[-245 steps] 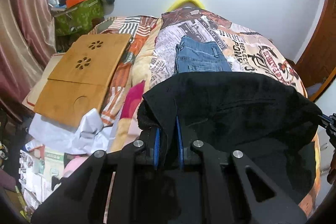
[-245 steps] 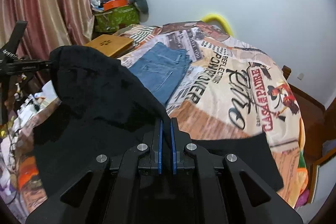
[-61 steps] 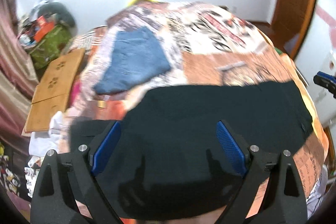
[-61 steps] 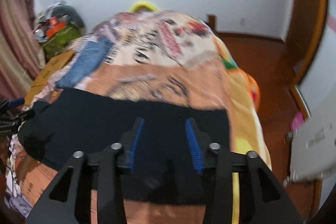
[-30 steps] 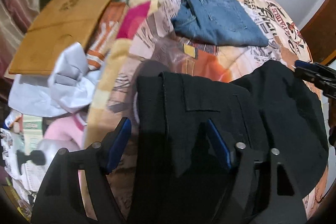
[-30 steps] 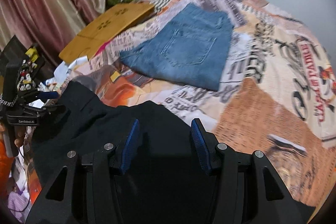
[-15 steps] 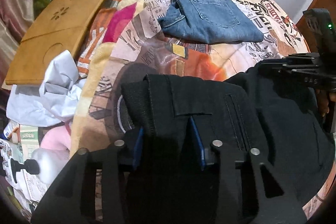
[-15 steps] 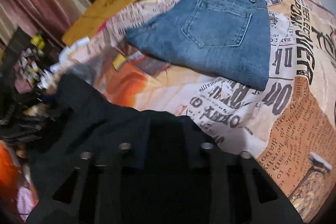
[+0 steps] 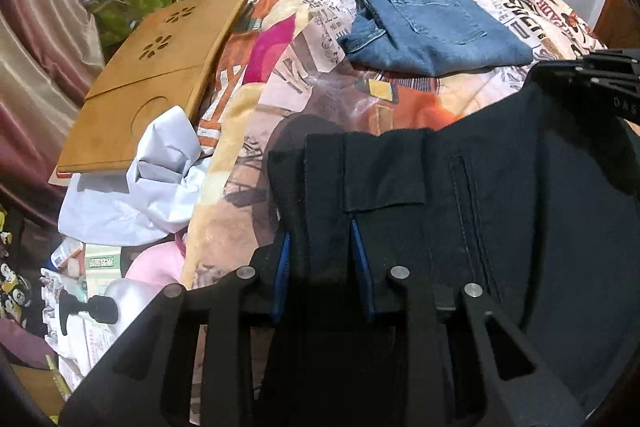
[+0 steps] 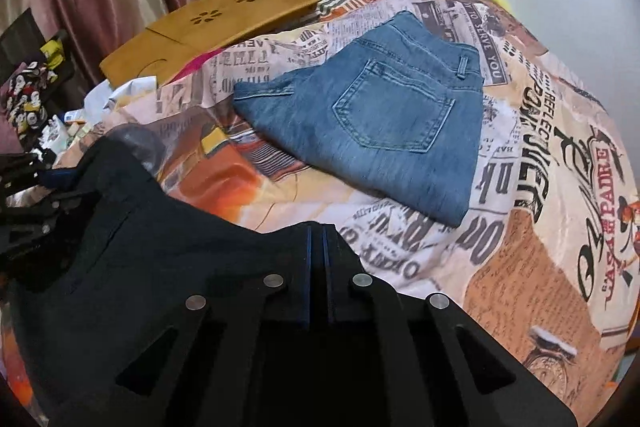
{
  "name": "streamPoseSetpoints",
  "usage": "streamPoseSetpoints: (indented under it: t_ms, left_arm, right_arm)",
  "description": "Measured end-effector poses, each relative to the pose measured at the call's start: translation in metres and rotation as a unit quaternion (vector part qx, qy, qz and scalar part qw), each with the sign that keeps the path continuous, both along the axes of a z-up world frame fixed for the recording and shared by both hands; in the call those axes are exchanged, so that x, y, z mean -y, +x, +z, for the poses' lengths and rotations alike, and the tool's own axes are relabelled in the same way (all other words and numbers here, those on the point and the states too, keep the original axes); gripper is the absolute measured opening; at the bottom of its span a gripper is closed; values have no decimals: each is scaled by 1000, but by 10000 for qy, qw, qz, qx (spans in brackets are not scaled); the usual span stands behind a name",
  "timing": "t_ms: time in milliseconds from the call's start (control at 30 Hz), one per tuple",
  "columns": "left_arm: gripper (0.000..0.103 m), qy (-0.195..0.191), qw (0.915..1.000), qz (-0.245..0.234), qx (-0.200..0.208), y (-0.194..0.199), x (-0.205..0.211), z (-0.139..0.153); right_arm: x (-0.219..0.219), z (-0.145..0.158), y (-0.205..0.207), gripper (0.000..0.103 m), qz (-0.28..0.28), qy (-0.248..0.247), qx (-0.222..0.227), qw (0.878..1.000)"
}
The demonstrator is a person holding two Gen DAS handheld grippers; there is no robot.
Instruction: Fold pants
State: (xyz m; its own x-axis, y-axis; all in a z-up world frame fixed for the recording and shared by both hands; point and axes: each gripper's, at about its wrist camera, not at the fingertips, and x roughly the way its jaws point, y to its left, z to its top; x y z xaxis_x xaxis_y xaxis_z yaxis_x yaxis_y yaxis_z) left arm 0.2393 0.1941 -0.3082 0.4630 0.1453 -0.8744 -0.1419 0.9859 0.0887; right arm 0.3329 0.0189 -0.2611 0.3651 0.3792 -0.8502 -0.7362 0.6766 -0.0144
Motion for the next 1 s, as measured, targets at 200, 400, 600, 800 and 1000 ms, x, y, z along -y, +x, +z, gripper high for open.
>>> streamPoseSetpoints:
  t_ms: [200, 400, 600, 800, 1000]
  left_arm:
    - [29, -76, 9999, 47, -139, -1, -6, 5]
    - [29, -489, 9983, 235, 216, -29, -18, 51]
    - [45, -701, 9963, 442, 208, -56, -26, 72]
    - [68, -1135, 9915, 619, -151, -77, -12, 53]
    - [69, -738, 9922, 781, -635, -87, 18, 13]
  right_arm:
    - [11, 13, 2, 6, -394, -15, 51, 9992]
    - [54, 67, -5, 17, -690, 272, 137, 9972]
    - [99, 97, -46, 49, -702, 533, 224, 9959]
    - [140, 95, -92, 51, -677, 388, 257, 9966]
    - [180, 72, -122, 57, -1001, 485, -146, 9937]
